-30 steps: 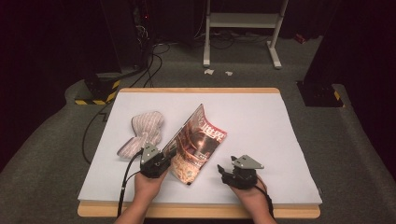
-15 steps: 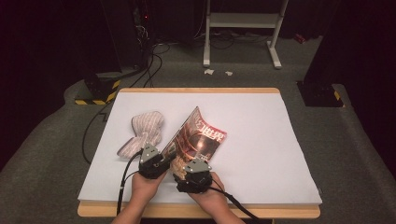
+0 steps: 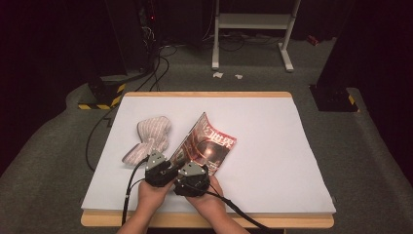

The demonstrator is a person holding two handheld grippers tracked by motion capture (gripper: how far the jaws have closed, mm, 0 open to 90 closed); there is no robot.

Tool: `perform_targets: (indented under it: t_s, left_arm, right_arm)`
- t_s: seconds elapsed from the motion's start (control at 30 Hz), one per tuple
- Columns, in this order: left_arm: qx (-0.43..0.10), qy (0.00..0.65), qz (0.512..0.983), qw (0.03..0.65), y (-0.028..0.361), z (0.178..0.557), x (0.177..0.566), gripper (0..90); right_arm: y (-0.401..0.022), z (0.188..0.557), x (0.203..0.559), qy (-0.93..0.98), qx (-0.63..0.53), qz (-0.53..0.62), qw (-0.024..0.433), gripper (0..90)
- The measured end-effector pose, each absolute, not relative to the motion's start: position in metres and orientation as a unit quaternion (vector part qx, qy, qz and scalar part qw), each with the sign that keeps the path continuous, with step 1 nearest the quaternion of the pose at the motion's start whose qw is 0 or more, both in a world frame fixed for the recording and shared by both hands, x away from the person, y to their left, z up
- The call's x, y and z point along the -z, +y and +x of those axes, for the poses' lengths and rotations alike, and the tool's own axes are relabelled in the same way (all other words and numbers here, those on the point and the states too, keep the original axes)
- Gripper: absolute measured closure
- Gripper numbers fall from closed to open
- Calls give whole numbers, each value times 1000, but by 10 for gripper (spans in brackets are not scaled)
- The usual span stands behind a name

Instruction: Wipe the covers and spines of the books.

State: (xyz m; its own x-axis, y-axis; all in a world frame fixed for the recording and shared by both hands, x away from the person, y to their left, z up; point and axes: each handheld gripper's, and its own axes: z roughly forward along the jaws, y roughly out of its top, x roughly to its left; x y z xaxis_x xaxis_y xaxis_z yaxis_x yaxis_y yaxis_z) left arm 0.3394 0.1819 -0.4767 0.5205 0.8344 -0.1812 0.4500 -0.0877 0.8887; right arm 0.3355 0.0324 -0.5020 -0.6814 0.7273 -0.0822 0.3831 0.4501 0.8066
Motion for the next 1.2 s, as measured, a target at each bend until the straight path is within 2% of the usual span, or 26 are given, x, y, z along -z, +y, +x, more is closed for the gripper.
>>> perform_targets:
  t_s: [0.1,0.2,0.5,0.83,1.2]
  left_arm:
    - [-192,451,712,503,183,340,477,753]
    - [-191,453,713,500,183,343,479,731]
    - [-181,448,722,495,180,348,484,564]
    - [-163,414,726,524,172,338,473,371]
    - [-187,389,724,538,176,323,452,347]
  right_arm:
    - [30,339,502,822,-401,342,214,231]
    - [28,336,501,824,-399,334,225,285]
    - [9,333,501,818,-389,339,255,496]
    - [-29,333,501,804,-383,357,282,604]
    - [-59,334,501,800,-393,355,283,670]
